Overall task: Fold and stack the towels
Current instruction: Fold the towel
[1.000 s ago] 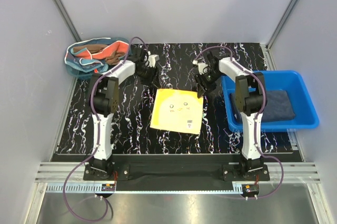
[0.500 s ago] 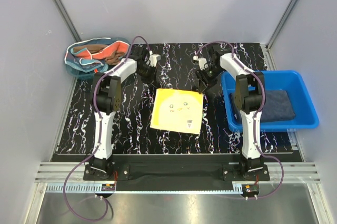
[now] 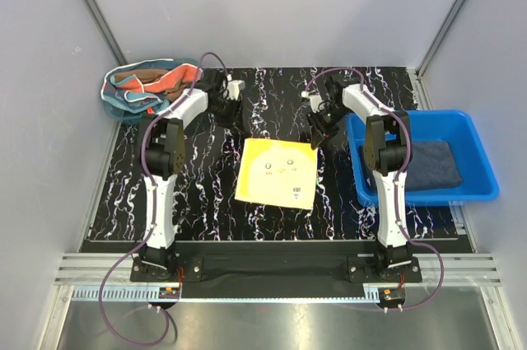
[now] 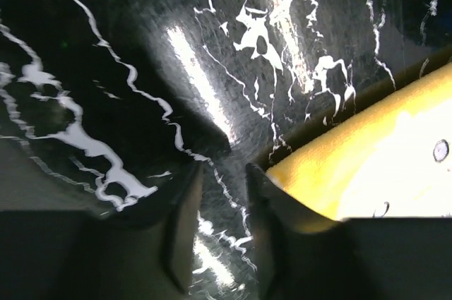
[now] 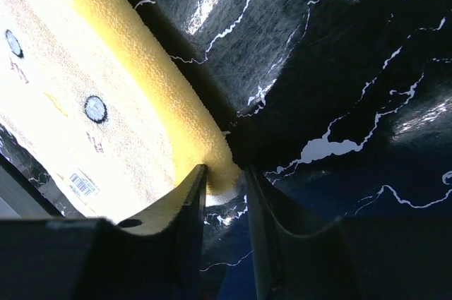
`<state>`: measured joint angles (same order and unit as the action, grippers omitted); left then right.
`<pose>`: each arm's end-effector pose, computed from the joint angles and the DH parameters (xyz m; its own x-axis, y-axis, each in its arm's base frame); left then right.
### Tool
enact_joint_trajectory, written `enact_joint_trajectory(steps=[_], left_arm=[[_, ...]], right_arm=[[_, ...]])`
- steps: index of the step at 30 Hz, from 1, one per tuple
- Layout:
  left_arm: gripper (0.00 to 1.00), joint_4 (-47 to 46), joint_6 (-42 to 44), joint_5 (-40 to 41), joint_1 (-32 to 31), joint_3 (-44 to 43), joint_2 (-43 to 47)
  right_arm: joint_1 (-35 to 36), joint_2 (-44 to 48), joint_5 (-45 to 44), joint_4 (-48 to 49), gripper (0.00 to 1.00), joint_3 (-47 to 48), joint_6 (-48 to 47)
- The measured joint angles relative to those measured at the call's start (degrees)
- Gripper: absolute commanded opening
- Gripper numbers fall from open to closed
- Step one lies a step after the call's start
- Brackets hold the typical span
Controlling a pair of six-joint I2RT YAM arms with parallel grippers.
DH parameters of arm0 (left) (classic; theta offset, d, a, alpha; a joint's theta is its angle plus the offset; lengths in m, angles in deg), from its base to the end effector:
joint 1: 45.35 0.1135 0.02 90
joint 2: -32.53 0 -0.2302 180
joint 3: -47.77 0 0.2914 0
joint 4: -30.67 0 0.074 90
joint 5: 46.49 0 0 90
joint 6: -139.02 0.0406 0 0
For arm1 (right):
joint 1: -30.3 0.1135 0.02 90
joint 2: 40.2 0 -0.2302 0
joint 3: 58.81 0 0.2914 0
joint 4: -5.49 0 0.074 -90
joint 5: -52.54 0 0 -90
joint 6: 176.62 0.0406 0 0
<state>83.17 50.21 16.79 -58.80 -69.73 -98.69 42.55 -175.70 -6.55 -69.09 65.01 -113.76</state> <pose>0.4813 -0.1339 0.1166 -0.8818 0.2300 -0.4117 0.4025 0.8219 -0.4030 0.4614 0.1215 0.1073 -0.7698 -0.5676 -0.2919 -0.6360 0.6432 0.4264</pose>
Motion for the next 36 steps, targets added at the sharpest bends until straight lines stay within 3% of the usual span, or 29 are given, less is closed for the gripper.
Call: enact_joint_trajectory(steps=[8,12,22,28,34,36], left_arm=[[0.48,2.27,4.09,-2.69,-0.22,-2.32,1.29],[0.52,3.72,6.29,-2.69,-1.53,-2.64,1.05],[0.52,6.01,9.9,-2.47,-2.73,-2.67,0.04],[0.37,6.29,10.64,-1.7,-2.73,-2.69,-1.66],[0.01,6.34,10.78,-1.03,-2.71,-2.69,-1.99],[0.0,6.47,10.97,-1.03,-2.71,-2.78,-2.01]], right_arm=[[0.0,-0.61,0.33,0.11,0.02,0.85,-0.07],[0.04,-1.57,0.85,0.76,0.0,1.57,-0.11],[0.55,-2.27,1.29,2.45,0.0,3.78,-0.11],[0.72,-3.28,1.22,2.8,0.0,5.16,-0.13],[0.76,-3.34,1.2,2.99,0.0,5.16,-0.13],[0.76,-3.34,1.2,3.17,0.0,5.16,-0.13]])
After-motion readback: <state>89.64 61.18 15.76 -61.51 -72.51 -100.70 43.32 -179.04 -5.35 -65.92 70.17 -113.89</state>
